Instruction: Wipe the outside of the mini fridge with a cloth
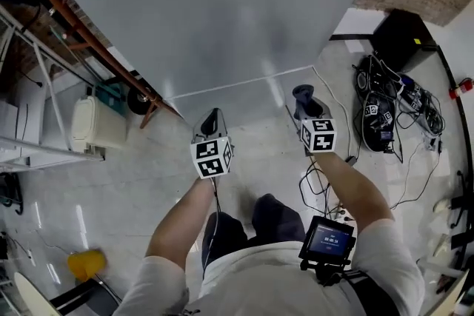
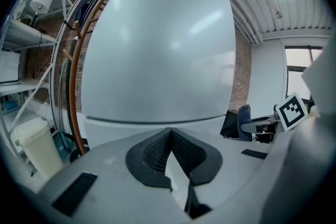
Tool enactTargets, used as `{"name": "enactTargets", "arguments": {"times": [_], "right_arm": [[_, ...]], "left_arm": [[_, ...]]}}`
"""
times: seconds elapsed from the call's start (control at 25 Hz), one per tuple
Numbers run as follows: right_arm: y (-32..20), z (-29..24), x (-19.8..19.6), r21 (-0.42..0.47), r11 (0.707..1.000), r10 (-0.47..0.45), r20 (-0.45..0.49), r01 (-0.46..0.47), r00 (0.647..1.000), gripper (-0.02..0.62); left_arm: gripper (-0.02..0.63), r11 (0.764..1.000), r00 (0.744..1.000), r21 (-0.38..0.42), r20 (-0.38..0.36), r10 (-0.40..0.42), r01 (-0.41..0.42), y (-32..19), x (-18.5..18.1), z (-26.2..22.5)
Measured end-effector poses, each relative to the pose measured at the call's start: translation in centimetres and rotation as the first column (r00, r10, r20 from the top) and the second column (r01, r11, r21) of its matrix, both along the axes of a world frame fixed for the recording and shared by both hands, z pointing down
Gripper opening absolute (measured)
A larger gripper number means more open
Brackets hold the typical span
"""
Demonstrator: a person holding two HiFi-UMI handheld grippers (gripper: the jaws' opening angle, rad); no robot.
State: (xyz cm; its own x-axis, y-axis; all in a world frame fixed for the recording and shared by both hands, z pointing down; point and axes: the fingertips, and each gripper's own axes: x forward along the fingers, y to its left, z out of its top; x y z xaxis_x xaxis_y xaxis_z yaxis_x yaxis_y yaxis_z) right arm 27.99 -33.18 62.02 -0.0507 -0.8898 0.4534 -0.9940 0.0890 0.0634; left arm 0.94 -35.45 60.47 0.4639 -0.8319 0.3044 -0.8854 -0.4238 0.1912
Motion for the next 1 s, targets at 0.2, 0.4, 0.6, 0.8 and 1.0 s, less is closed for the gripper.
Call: {"name": "enactTargets", "arguments": {"times": [0.2,0.4,0.6,0.8,1.0], "right_arm": [[1.2,-13.4,-1.8,0.073,0.997,-0.013,0.02,0.012,1.0,0.104],[2.7,-24.2,-2.9,0.136,0.991,-0.02,0.04,0.014,0.999,0.104],[5.2,-31.6,-3.4,0.179,0.984,-0.018,0.054,0.009,0.998,0.104],[8.4,-36.5,-4.7,0.234,0.972,-0.024,0.071,0.007,0.997,0.104],[12.4,-38.7,-7.8,0.277,0.961,-0.029,0.12,-0.005,0.992,0.104]], "left_arm": [[0.0,0.999,1.0,0.049,-0.013,0.008,-0.007,0.7,-1.0,-12.3],[0.0,0.995,1.0,0.099,-0.026,0.011,-0.009,2.1,-2.3,-22.2],[0.0,0.988,0.999,0.156,-0.037,0.02,-0.014,4.5,-4.5,-29.8],[0.0,0.979,0.998,0.205,-0.057,0.012,0.0,7.8,-7.8,-34.0],[0.0,0.982,0.996,0.186,-0.086,0.0,0.016,11.1,-10.5,-33.4]]}}
